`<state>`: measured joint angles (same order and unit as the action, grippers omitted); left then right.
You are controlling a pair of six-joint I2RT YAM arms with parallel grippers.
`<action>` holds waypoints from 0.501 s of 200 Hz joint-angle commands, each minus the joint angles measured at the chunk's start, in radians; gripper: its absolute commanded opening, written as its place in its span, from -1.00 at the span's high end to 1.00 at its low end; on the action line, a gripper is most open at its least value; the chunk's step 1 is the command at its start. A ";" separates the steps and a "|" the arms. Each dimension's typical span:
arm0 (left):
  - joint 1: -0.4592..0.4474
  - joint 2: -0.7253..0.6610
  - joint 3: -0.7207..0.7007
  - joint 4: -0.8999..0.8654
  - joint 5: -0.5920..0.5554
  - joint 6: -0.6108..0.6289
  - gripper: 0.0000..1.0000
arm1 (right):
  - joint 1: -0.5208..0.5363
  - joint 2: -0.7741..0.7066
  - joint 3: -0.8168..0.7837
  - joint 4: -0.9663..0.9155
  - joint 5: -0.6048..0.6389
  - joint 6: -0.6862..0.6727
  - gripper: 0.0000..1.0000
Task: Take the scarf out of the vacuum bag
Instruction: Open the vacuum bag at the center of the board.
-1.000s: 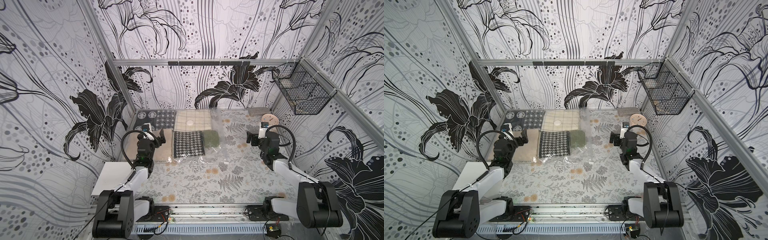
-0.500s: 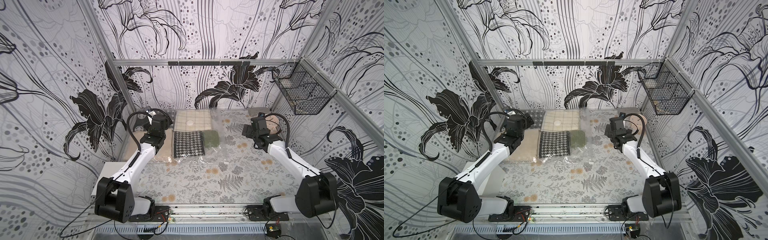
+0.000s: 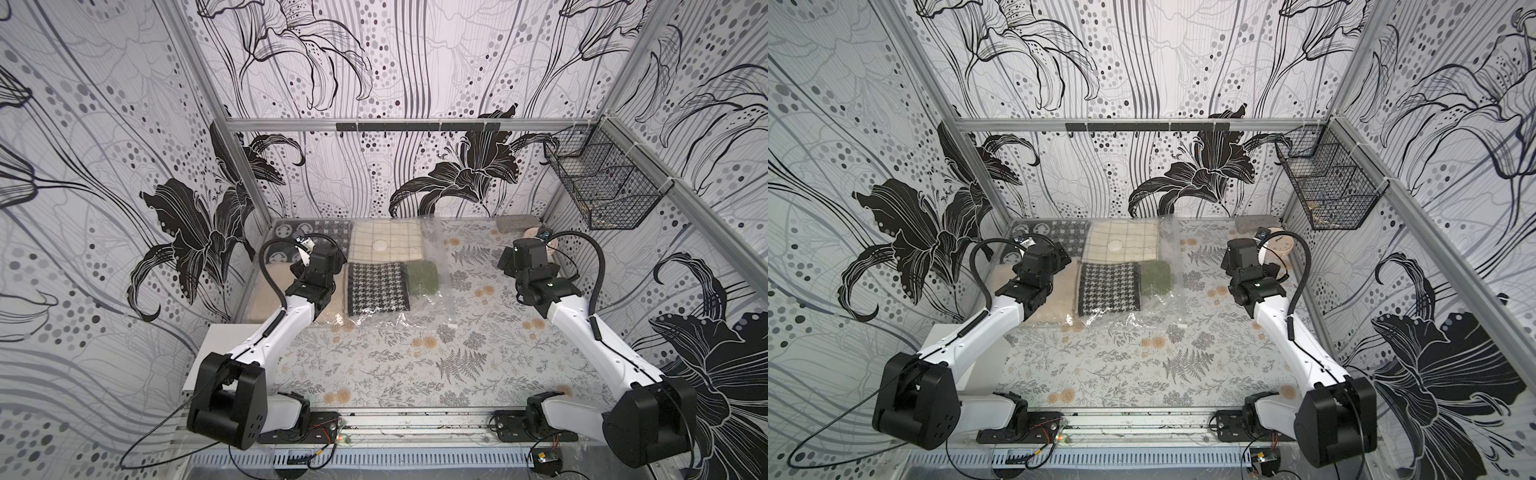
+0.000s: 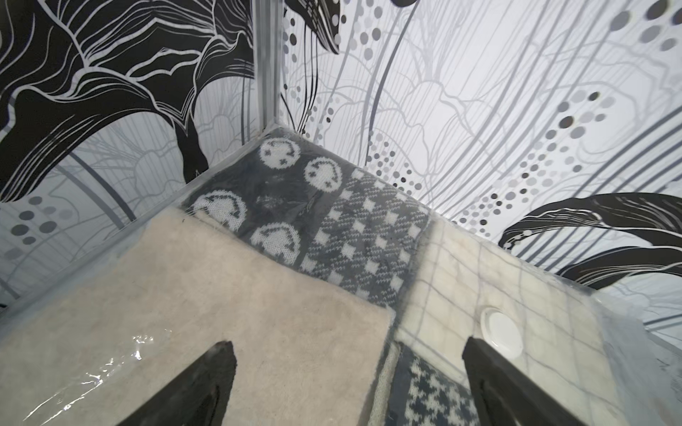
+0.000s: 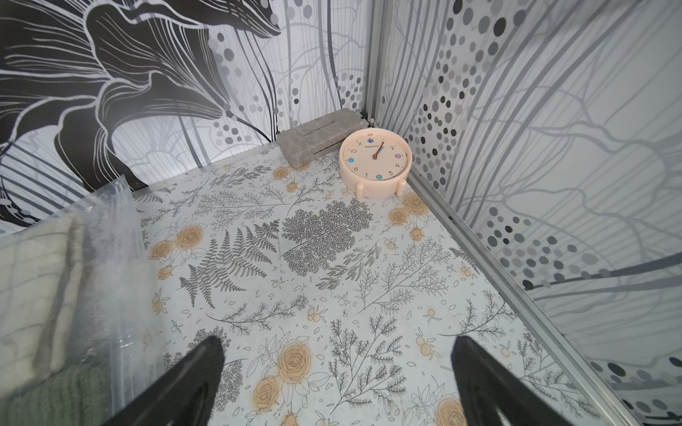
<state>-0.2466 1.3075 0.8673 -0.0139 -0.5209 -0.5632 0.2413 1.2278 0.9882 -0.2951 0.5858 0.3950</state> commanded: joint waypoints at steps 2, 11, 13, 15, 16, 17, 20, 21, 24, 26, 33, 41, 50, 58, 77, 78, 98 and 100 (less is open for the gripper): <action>-0.003 -0.033 0.014 0.197 0.038 0.070 -0.99 | 0.007 -0.001 0.008 0.038 -0.010 -0.075 -1.00; -0.003 -0.027 0.044 0.138 0.065 0.069 -0.98 | 0.009 -0.001 0.008 0.042 -0.039 -0.086 -1.00; -0.003 -0.025 0.050 0.132 0.074 0.075 -0.98 | 0.009 -0.001 0.007 0.043 -0.045 -0.088 -1.00; -0.003 -0.022 0.053 0.128 0.082 0.080 -0.99 | 0.010 -0.002 0.007 0.043 -0.051 -0.090 -1.00; -0.003 -0.021 0.055 0.127 0.087 0.083 -0.98 | 0.010 -0.002 0.008 0.044 -0.054 -0.092 -1.00; -0.003 -0.021 0.055 0.127 0.092 0.086 -0.98 | 0.010 -0.002 0.008 0.045 -0.057 -0.094 -1.00; -0.003 -0.018 0.056 0.129 0.108 0.096 -0.98 | 0.010 -0.003 0.008 0.045 -0.066 -0.096 -1.00; -0.003 -0.018 0.056 0.131 0.113 0.100 -0.99 | 0.009 -0.003 0.009 0.046 -0.068 -0.097 -0.99; -0.003 -0.016 0.054 0.139 0.127 0.108 -0.98 | 0.010 -0.006 0.005 0.049 -0.078 -0.100 -0.99; -0.004 -0.015 0.051 0.145 0.138 0.116 -0.99 | 0.010 -0.006 0.005 0.053 -0.083 -0.101 -0.99; -0.003 -0.021 0.036 0.176 0.191 0.137 -0.99 | 0.010 -0.011 -0.002 0.066 -0.098 -0.109 -0.99; -0.003 -0.034 0.008 0.231 0.239 0.156 -0.99 | 0.010 -0.016 -0.008 0.076 -0.111 -0.116 -0.99; -0.003 -0.053 -0.030 0.297 0.276 0.174 -0.99 | 0.010 -0.019 -0.014 0.095 -0.133 -0.127 -1.00; -0.003 -0.060 -0.052 0.338 0.299 0.180 -0.99 | 0.010 -0.019 -0.019 0.108 -0.150 -0.141 -1.00; -0.005 -0.031 -0.011 0.301 0.297 0.204 -0.98 | 0.009 0.009 -0.001 0.112 -0.163 -0.152 -1.00; -0.005 -0.028 -0.007 0.296 0.295 0.206 -0.99 | 0.010 0.011 0.002 0.112 -0.163 -0.152 -1.00; -0.089 0.009 0.019 0.326 0.144 0.314 -0.99 | 0.018 0.048 0.027 0.150 -0.252 -0.192 -0.99; -0.102 0.014 0.018 0.340 0.127 0.336 -0.99 | 0.022 0.050 0.026 0.161 -0.255 -0.200 -0.99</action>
<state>-0.2676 1.2873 0.8494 0.2203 -0.2924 -0.3824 0.2466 1.2423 0.9840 -0.2035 0.4351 0.2661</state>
